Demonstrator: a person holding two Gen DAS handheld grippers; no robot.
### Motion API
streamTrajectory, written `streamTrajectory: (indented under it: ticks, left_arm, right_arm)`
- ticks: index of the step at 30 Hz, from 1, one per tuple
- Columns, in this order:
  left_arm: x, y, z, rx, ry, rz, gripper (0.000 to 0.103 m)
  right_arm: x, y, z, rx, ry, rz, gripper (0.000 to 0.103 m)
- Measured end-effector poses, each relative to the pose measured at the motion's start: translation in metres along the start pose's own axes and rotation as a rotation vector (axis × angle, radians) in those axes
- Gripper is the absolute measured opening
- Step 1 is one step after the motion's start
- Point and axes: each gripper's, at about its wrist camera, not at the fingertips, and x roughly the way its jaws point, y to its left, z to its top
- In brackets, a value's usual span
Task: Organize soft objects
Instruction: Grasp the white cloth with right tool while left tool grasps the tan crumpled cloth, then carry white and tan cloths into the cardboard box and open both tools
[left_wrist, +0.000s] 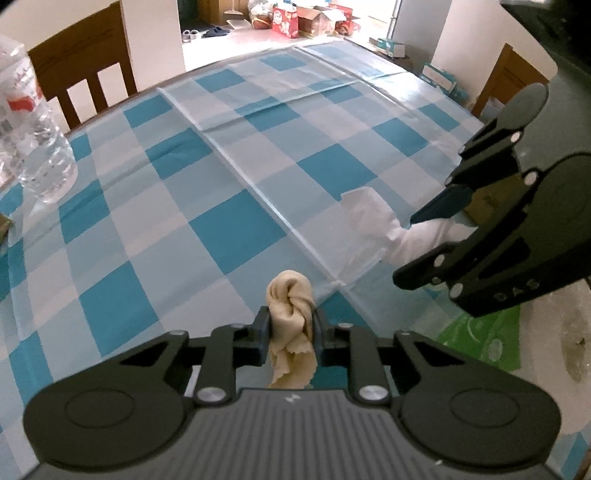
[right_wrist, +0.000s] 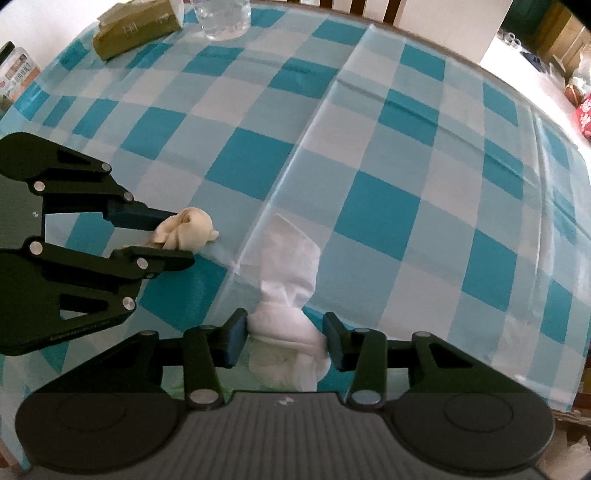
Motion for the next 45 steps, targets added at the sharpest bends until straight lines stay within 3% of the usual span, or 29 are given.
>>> streamTrajectory:
  ticks: [14, 27, 35, 45]
  left_arm:
    - [-0.065, -0.005, -0.006, 0.010, -0.071, 0.054, 0.019]
    - [-0.129, -0.042, -0.024, 0.040, -0.103, 0.058, 0.019]
    - [-0.160, -0.087, -0.041, 0.123, -0.134, -0.025, 0.019]
    - [-0.164, -0.140, -0.048, 0.220, -0.106, -0.165, 0.019]
  right_arm:
    - [-0.056, 0.015, -0.003, -0.030, -0.113, -0.011, 0.049]
    - [-0.127, 0.034, -0.041, -0.055, -0.218, 0.005, 0.049]
    - [-0.161, 0.027, -0.087, 0.003, -0.230, -0.020, 0.049]
    - [-0.166, 0.011, -0.166, 0.173, -0.185, -0.026, 0.049]
